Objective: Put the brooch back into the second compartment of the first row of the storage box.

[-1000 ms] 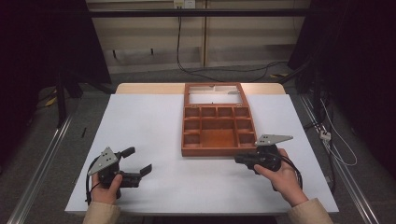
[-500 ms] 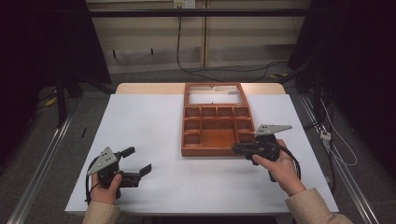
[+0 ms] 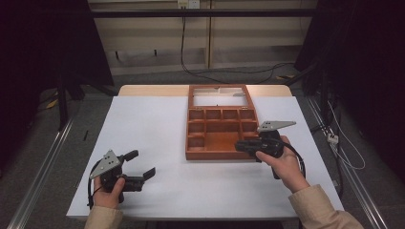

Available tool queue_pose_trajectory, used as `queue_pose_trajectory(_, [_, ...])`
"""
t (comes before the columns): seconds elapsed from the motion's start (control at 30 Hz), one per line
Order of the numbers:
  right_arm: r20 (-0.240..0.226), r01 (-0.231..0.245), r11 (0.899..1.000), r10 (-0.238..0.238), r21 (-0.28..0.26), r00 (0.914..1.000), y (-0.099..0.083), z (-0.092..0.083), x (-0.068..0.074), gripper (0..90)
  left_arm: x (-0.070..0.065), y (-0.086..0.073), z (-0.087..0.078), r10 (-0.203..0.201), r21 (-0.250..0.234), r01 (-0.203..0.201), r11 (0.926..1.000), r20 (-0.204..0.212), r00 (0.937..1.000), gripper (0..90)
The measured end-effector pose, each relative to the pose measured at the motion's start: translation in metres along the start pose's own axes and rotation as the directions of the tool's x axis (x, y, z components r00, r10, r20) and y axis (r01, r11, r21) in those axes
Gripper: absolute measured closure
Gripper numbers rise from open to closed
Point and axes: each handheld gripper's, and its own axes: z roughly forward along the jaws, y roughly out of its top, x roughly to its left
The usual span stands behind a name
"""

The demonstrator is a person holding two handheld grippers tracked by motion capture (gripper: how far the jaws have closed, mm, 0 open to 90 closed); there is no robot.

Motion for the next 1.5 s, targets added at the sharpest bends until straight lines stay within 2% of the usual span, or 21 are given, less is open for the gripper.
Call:
queue_pose_trajectory(0.8, [0.015, 0.029, 1.0, -0.029, -0.005, 0.9995, 0.022, 0.015, -0.009, 79.5, 0.0, 0.001, 0.0, 0.012, 0.005, -0.012, 0.9999, 0.0, 0.9999, 2.6])
queue_pose_trajectory(1.5, [0.02, 0.029, 1.0, -0.029, -0.002, 0.9994, 0.032, 0.031, -0.021, 79.5, 0.0, 0.001, 0.001, 0.014, 0.011, -0.014, 0.9998, 0.0, 0.9999, 2.6])
